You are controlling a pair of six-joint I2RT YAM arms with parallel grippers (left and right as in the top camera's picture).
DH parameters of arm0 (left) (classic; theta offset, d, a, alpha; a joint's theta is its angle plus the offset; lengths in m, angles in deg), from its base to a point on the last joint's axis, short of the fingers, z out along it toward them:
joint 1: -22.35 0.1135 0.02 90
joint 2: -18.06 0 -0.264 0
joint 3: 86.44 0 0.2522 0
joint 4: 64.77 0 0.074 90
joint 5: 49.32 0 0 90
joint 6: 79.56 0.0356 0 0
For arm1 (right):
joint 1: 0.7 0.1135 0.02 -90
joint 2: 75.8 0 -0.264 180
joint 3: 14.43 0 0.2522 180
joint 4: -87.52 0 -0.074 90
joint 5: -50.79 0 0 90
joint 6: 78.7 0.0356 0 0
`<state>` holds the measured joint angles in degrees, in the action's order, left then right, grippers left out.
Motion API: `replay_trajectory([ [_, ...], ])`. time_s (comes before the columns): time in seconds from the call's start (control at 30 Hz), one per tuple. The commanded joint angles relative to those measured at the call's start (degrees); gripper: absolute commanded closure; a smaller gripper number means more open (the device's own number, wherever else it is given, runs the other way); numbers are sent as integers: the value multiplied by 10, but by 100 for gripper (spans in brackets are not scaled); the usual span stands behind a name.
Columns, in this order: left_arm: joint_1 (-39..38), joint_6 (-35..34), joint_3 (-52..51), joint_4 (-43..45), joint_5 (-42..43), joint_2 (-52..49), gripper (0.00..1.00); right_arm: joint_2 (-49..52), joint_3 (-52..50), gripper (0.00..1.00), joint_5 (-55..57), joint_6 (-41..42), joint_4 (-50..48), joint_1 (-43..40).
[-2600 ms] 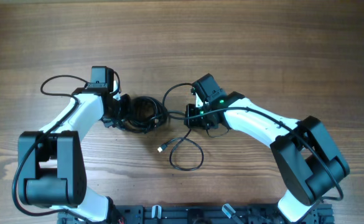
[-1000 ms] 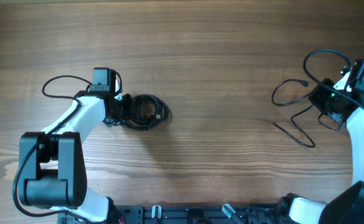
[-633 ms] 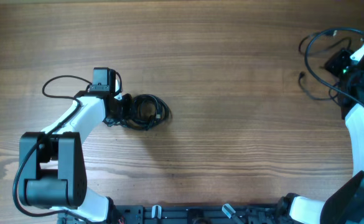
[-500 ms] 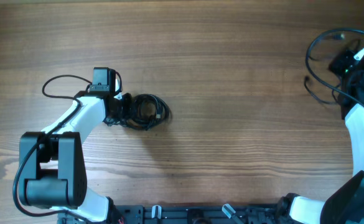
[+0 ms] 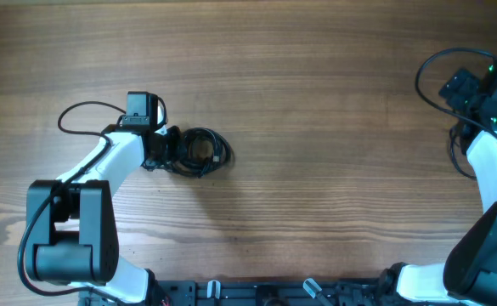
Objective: Untangle cables
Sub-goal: 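Release the separated cable at the right edge and raise the right gripper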
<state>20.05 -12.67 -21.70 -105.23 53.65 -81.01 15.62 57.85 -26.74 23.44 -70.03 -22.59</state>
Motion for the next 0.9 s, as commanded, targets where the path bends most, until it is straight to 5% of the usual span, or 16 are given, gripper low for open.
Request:
replay_trajectory([
  [0.0,1,-1,-15,2,-19,-19,71,2,3,0,28,47,42,2],
  [0.33,1,-1,-15,3,8,-19,65,16,2,0,-351,73,109,7],
  [0.47,1,4,-15,12,73,-19,69,39,2,0,-366,97,165,38],
  [0.63,1,4,-15,19,96,-19,95,80,-2,0,-366,95,228,119],
  [0.77,1,4,-15,19,122,-19,96,104,-14,0,-366,89,236,189],
  [0.87,8,3,-5,21,220,-9,96,108,-26,1,-366,90,232,236],
])
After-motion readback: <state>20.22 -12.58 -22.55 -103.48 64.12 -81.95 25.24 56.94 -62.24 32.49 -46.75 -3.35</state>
